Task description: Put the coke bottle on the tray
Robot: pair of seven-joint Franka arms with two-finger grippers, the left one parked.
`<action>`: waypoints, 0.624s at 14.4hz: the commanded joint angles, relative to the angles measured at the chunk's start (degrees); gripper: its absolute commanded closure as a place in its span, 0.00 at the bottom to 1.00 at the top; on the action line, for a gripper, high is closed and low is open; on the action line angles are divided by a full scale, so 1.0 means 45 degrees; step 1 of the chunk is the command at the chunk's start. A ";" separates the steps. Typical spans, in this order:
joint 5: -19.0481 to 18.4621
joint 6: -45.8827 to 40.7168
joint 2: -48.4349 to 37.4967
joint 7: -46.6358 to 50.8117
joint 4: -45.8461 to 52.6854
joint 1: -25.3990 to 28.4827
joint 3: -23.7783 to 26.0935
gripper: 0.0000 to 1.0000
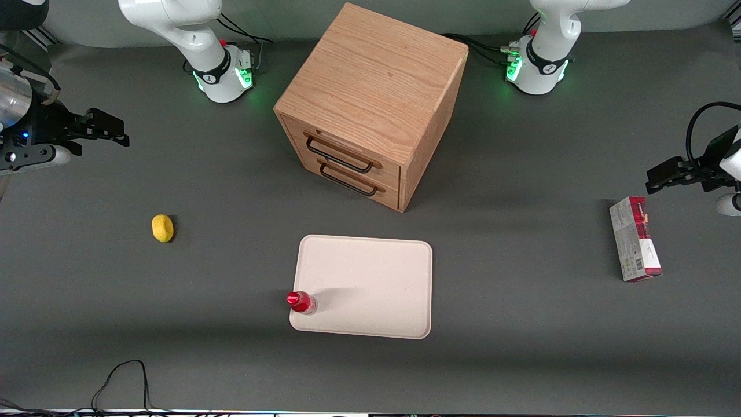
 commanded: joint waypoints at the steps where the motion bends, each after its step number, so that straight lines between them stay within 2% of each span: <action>1: 0.0133 -0.0115 0.0014 -0.0165 0.0506 -0.0162 0.0129 0.00; 3: 0.0094 -0.0154 -0.0005 -0.0009 0.0527 0.0071 0.0052 0.00; 6: 0.0210 -0.0174 -0.0005 0.0557 0.0566 -0.0725 0.0575 0.00; 9: 0.0211 -0.0252 -0.0005 0.0577 0.0566 -0.0806 0.0715 0.00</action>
